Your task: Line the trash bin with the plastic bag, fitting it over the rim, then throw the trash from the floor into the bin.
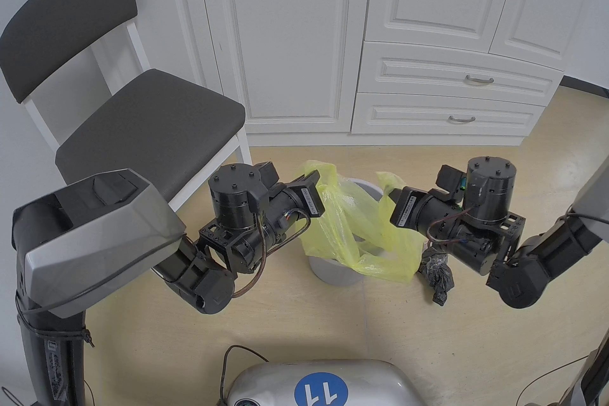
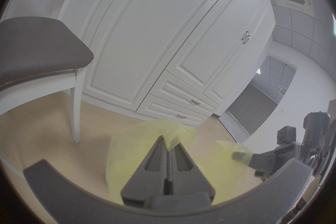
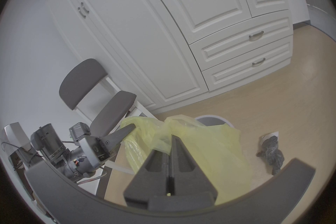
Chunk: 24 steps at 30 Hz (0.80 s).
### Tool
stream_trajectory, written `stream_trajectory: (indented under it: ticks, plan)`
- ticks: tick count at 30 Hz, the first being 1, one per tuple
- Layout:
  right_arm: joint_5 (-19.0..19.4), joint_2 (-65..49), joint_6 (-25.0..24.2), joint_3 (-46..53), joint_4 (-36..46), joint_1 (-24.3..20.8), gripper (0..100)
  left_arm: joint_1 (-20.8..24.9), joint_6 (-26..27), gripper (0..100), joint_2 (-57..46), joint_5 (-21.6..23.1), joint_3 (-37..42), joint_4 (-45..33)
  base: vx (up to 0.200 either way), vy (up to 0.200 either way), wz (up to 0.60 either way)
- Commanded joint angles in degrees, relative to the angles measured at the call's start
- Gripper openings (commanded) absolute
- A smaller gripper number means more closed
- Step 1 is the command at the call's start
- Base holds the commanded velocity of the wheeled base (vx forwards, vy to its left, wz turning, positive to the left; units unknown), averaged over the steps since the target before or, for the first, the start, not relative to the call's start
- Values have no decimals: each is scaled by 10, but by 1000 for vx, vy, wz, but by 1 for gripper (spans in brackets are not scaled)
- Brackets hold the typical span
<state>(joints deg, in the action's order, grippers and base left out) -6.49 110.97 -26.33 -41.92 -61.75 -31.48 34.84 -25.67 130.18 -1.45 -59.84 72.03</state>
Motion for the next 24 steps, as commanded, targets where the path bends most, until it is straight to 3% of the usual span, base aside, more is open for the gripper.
stream_trajectory:
  ticks: [1,15,24]
  plan:
    - [-16,85,-20,-33,-34,-3,0,-13,-3,0,24,5,-18,-1,0,0,0]
    - [-18,127,-43,-67,-85,45,0,-21,-57,0,64,6,-76,7,0,0,0]
    - [-10,118,-45,-74,-87,83,0,3,-63,0,104,7,-164,-20,0,0,0]
